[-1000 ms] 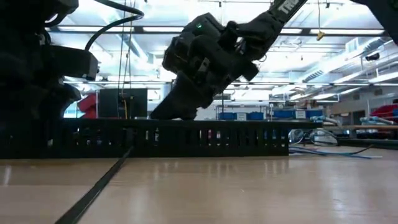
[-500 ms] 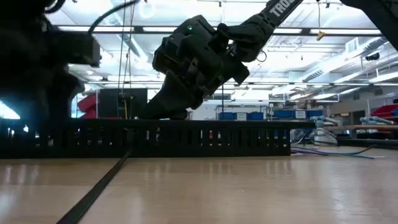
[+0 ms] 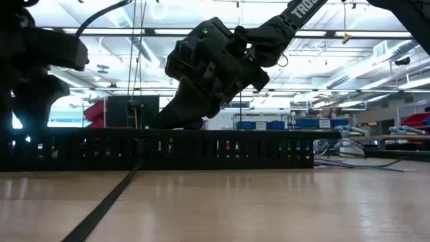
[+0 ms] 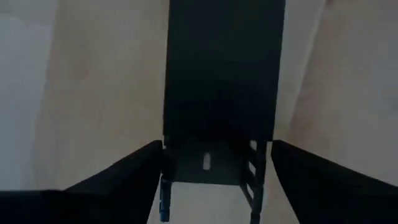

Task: Ziptie cables
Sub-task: Close the black cable duct

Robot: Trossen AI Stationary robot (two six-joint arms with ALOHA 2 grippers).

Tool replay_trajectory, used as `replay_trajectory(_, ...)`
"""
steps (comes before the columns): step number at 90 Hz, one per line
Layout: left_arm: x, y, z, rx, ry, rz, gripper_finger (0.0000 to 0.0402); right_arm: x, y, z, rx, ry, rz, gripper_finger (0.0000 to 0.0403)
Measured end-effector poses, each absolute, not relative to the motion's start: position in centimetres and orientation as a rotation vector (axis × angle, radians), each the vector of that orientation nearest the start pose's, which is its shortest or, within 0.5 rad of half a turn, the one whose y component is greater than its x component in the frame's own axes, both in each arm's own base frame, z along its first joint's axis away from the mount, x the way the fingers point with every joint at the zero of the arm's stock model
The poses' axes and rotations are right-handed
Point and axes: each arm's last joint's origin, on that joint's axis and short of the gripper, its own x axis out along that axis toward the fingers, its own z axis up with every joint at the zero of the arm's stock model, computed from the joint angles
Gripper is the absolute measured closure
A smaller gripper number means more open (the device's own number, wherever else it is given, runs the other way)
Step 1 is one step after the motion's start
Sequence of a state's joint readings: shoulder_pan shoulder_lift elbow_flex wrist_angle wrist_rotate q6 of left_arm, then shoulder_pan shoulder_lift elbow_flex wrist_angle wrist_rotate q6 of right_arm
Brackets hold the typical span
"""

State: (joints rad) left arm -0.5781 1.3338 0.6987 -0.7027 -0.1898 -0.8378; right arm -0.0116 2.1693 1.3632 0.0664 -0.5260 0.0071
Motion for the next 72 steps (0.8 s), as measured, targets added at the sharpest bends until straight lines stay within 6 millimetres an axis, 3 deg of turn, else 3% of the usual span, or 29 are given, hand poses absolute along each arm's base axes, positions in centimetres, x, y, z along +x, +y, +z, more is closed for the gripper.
replay_trajectory(35, 17.8, -11.6, 16.8, -0.204, 1.272, 0.199, 0.0129, 44.9, 0.9, 14.1, 0.198, 0.664, 0.504, 0.0403)
replay_trajectory(58, 18.2, -11.9, 15.6, -0.183, 1.305, 0.225, 0.0137, 45.6, 0.8, 18.1, 0.124, 0.423, 0.504, 0.0403)
replay_trajectory(72, 18.3, -12.0, 15.6, -0.189, 1.295, 0.220, 0.0137, 44.6, 0.8, 17.9, 0.148, 0.568, 0.498, 0.0403)
